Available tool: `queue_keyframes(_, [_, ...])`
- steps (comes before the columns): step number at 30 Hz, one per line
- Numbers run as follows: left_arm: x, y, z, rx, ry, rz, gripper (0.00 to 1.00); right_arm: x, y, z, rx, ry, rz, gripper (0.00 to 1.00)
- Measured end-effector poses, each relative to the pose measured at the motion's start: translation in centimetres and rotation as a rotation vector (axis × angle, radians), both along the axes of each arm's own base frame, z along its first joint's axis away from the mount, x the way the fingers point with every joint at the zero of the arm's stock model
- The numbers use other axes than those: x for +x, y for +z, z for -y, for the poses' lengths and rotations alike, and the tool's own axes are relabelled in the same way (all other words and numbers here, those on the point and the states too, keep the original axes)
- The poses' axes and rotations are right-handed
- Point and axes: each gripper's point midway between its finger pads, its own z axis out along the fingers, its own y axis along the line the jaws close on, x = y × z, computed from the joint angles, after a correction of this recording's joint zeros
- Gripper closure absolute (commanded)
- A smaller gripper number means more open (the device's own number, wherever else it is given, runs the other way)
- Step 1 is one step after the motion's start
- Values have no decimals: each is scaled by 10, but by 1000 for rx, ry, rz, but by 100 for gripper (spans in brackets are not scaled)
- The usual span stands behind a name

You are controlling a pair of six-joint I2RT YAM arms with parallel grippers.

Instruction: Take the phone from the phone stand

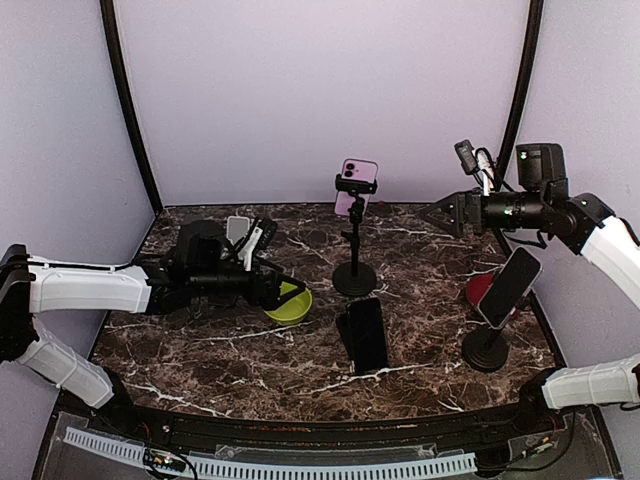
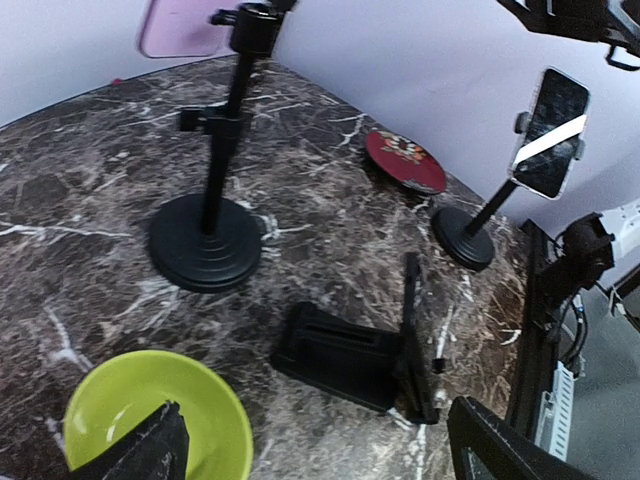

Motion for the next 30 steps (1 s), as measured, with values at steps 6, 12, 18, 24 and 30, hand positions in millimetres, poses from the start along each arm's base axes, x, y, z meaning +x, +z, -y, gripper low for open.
queue_keyframes(6, [-31, -6, 39, -91, -117, -60, 16, -1, -1, -1, -2, 8, 2, 1])
queue_keyframes(12, [-41, -36, 66, -105, -149, -163, 19, -2, -9, 0, -14, 13, -14, 1])
queue_keyframes(18, [-57, -53, 97, -116, -192, -221, 21, -2, -10, 0, -18, 15, -12, 1])
queue_keyframes(24, [-57, -56, 118, -130, -196, -236, 24, -2, -12, 0, -22, 16, -14, 1])
queue_keyframes(30, [-48, -57, 128, -140, -179, -249, 29, -3, -12, 0, -25, 17, -12, 1])
